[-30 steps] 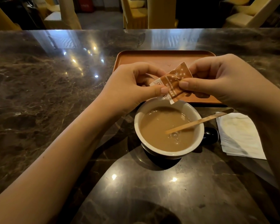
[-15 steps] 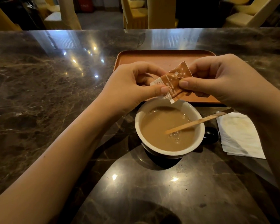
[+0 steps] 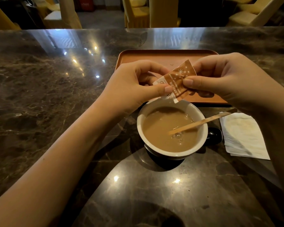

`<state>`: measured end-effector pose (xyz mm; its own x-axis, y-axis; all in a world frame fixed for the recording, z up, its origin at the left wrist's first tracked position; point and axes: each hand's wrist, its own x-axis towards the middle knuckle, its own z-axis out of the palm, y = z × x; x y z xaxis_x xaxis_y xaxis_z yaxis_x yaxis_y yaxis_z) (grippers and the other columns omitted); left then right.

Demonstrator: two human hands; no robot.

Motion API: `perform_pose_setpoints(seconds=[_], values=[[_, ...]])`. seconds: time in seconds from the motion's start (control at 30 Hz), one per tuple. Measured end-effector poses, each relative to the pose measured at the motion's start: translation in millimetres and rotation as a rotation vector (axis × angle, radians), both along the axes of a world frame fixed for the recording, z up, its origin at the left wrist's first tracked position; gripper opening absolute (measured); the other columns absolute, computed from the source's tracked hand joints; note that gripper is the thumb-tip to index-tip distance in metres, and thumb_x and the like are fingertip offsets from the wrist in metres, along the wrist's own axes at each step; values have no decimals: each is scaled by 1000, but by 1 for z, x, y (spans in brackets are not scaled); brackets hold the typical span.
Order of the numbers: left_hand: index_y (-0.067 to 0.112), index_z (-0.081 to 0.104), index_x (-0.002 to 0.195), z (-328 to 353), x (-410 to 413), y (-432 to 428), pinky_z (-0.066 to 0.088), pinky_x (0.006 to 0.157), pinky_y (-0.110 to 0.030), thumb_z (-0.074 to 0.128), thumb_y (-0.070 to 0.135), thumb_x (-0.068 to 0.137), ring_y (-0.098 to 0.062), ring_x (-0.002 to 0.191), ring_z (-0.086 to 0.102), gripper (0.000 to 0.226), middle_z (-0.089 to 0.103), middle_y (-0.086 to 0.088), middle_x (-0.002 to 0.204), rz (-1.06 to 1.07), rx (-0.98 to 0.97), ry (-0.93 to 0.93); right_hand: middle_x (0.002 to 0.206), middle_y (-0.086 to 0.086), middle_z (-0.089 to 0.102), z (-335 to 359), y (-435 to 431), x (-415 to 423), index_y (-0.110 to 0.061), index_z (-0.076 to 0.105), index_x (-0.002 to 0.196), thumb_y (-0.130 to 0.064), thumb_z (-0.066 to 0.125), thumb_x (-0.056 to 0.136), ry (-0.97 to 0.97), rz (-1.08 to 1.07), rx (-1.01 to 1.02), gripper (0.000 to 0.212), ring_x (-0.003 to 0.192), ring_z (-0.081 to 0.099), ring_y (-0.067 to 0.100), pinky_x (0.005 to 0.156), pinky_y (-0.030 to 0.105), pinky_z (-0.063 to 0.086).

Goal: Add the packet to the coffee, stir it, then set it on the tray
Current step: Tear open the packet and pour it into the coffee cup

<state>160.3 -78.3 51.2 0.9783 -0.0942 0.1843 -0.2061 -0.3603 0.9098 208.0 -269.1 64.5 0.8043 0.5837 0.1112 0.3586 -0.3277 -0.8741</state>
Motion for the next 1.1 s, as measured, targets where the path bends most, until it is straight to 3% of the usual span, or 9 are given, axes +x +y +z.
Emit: perform_pose_setpoints(seconds=[0.23, 0.43, 0.6, 0.73, 0.93, 1.1], values=[[20, 66, 93, 3, 0, 2, 51, 71, -15, 72, 24, 70, -9, 77, 70, 24, 74, 2, 83, -8, -66, 27, 77, 2, 71, -3, -2, 3, -19, 69, 84, -35, 62, 69, 16, -51, 57, 23, 61, 61, 10, 53, 15, 50], [21, 65, 86, 5, 1, -6, 43, 58, -6, 67, 13, 79, 4, 68, 63, 10, 69, 11, 73, 49, -61, 6, 70, -4, 71, -3, -7, 6, -18, 68, 86, -36, 64, 70, 15, -77, 44, 24, 58, 60, 5, 52, 13, 49], [16, 66, 89, 15, 4, -15, 51, 67, -13, 64, 17, 83, -5, 76, 65, 7, 68, 5, 81, 61, 82, -9, 87, -7, 67, -1, -10, 6, -24, 62, 97, -27, 66, 76, -120, -120, -24, 22, 74, 64, -1, 60, 7, 48], [18, 67, 82, 29, 6, -17, 49, 66, -14, 64, 17, 82, -9, 77, 63, 4, 69, 1, 81, 85, 165, -32, 95, -3, 65, 11, -12, 2, -25, 59, 108, -33, 65, 75, -182, -116, -17, 35, 83, 64, 7, 74, 15, 53], [19, 69, 83, 50, -1, -18, 51, 66, -11, 65, 18, 81, -9, 77, 64, 5, 71, -1, 81, 29, 193, -2, 81, -1, 67, 22, -12, -10, -16, 66, 93, -18, 64, 80, -142, -77, -5, 14, 66, 60, 0, 60, 9, 48], [23, 67, 90, 57, -25, -15, 42, 57, -3, 64, 25, 81, 7, 69, 62, 10, 71, 8, 75, -4, 41, -12, 82, 5, 69, 26, -13, -24, -9, 67, 94, -15, 63, 81, -63, -64, 108, 15, 64, 61, 8, 58, 15, 50]])
